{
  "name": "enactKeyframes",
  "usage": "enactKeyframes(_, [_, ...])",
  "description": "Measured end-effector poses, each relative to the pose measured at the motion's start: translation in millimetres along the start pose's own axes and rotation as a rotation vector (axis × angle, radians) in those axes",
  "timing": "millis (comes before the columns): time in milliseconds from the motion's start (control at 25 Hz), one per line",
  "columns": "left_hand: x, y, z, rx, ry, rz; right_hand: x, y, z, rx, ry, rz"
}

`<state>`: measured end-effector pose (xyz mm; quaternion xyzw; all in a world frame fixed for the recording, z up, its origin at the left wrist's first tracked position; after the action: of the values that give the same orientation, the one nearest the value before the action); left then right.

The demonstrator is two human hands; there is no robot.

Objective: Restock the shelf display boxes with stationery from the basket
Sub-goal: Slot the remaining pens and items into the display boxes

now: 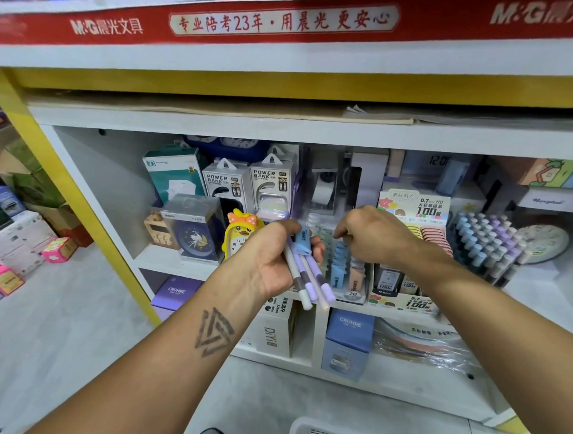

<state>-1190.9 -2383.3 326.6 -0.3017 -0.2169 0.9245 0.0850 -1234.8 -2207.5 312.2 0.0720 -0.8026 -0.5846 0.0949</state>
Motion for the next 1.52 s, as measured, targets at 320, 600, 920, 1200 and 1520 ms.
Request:
enactKeyframes(320, [-2.0,-20.6,-8.0,0.163,-0.12,-0.057,-18.7,28.3,-6.0,1.186,-0.104,-0.145])
enactKeyframes(600, [3.9,-29.3,-16.0,0.298,-0.156,-0.005,-24.6,42.0,11.1,1.192,-0.073,0.041])
enactKeyframes(920, [6.2,-23.9,-9.7,0.251,-0.294,0.045,-28.7,41.0,8.1,1.191,-0.008,-0.067])
enactKeyframes(1200, [9.4,-15.8,-6.7,0.142,-0.173,0.08,-23.3,42.3,17.5,1.127,-0.032,0.047])
enactKeyframes(1520, [6.1,1.3,-1.0,0.031,-0.035,0.061,-3.2,28.5,22.8,0.196,0.105,0.286])
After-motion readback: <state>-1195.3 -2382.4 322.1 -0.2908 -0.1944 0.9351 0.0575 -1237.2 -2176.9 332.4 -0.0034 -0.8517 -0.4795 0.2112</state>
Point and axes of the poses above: each hand's wrist, its own x-axis towards the middle knuckle, its own y-axis out of the back of the hand, z = x × y, the point moved 1 cm from there along x, towards the middle knuckle, and after that the axes turned 8 degrees about x, right-handed, at the moved point
